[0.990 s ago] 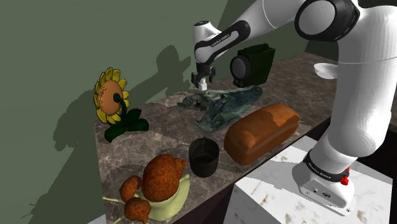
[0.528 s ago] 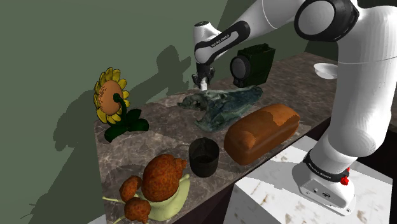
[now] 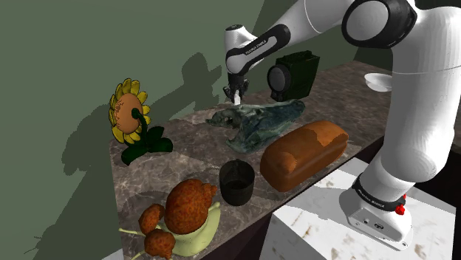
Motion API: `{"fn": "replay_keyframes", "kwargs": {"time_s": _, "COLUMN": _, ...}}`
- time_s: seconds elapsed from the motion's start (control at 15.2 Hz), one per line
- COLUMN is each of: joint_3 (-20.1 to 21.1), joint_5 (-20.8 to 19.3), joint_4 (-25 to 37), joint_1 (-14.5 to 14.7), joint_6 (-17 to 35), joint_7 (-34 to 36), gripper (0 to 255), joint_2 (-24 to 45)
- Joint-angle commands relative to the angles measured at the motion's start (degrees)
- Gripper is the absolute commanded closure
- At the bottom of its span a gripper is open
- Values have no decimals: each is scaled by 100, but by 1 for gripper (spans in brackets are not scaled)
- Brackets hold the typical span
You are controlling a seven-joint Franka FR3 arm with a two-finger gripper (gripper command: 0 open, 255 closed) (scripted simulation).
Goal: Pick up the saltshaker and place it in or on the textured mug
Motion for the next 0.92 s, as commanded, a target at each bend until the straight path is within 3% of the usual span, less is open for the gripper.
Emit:
{"fn": "replay_keyframes", "kwargs": {"time_s": 0.0, "joint_3": -2, "joint_5": -1, "joint_4": -1, "joint_1": -2, "joint_6": -1, "joint_7": -1, "gripper": 255, "joint_2": 2}}
{"fn": "replay_keyframes", "kwargs": {"time_s": 0.86, "joint_3": 37, "joint_5": 108, "joint_4": 443, "joint_1": -12, "joint_6": -837, "joint_7": -151, "gripper": 255, "joint_2": -399}}
